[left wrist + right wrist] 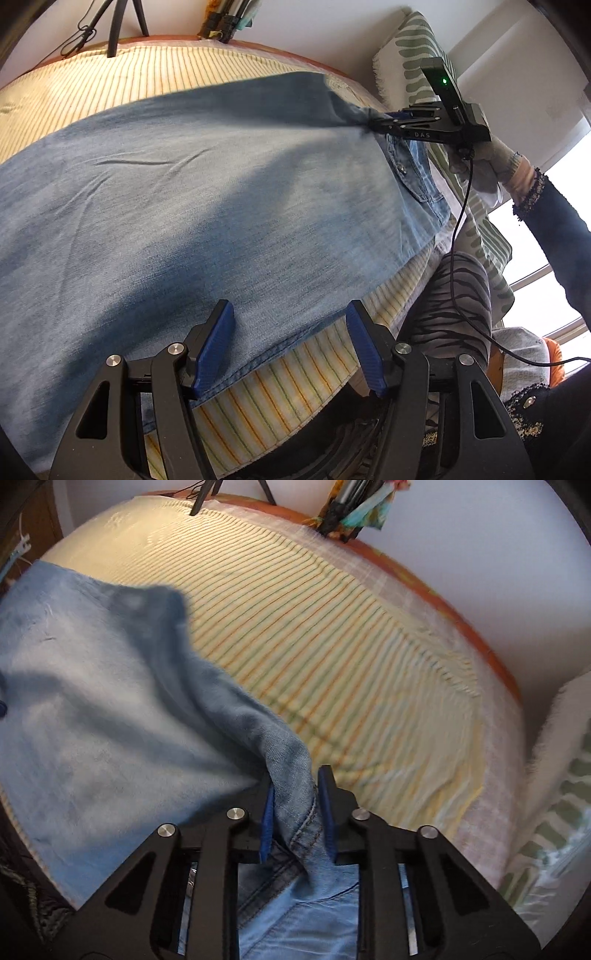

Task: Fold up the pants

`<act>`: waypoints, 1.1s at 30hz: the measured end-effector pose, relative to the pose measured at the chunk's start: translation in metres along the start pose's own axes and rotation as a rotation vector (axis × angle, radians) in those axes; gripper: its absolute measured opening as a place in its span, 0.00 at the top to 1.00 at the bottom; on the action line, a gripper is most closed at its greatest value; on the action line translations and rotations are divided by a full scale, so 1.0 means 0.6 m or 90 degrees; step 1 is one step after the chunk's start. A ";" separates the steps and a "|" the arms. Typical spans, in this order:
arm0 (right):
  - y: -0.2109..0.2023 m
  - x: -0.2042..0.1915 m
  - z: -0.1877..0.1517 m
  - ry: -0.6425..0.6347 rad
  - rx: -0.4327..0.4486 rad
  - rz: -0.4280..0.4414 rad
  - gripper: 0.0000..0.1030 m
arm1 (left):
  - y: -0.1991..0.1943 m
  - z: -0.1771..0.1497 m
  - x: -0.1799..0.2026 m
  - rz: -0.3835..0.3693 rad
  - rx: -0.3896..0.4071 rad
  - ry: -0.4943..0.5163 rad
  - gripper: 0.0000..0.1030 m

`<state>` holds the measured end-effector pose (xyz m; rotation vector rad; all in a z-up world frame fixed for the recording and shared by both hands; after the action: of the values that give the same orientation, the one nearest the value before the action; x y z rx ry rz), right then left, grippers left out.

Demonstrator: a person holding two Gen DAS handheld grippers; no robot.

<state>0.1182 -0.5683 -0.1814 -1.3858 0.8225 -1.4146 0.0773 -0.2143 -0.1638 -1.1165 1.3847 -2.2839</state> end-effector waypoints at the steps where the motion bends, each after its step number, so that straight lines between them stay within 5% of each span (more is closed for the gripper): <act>1: 0.006 0.003 0.003 0.012 -0.011 0.001 0.81 | 0.000 -0.003 0.001 -0.002 -0.002 0.003 0.40; 6: 0.013 -0.013 0.021 0.014 -0.025 -0.042 0.56 | -0.023 -0.019 0.002 -0.011 -0.001 -0.007 0.40; 12: -0.054 -0.023 0.036 0.050 0.053 -0.025 0.46 | -0.082 -0.054 -0.019 0.016 0.049 -0.034 0.40; 19: -0.126 -0.117 0.050 0.042 0.146 0.090 0.45 | -0.191 -0.091 -0.078 0.050 0.155 -0.114 0.40; 23: -0.152 -0.214 0.042 -0.027 0.181 0.170 0.45 | -0.252 -0.128 -0.130 0.060 0.216 -0.189 0.40; 28: -0.155 -0.345 0.022 -0.156 0.161 0.252 0.49 | -0.285 -0.170 -0.180 0.097 0.242 -0.249 0.40; 33: -0.140 -0.455 0.009 -0.283 0.129 0.248 0.49 | -0.317 -0.204 -0.216 0.102 0.276 -0.299 0.40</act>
<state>0.0812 -0.2854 -0.1938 -1.2365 0.5953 -0.8226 0.1101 0.0359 -0.0985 -1.2288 0.7292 -1.9098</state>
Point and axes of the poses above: each gripper's, at about its wrist camera, not at the fingertips, and y roughly the way its jaws point, x to its right, z to its top, the point moved 1 cm from there along y, roughly the way its jaws point, and after that the axes turned 11 degrees about -x, right-handed, at the moved point
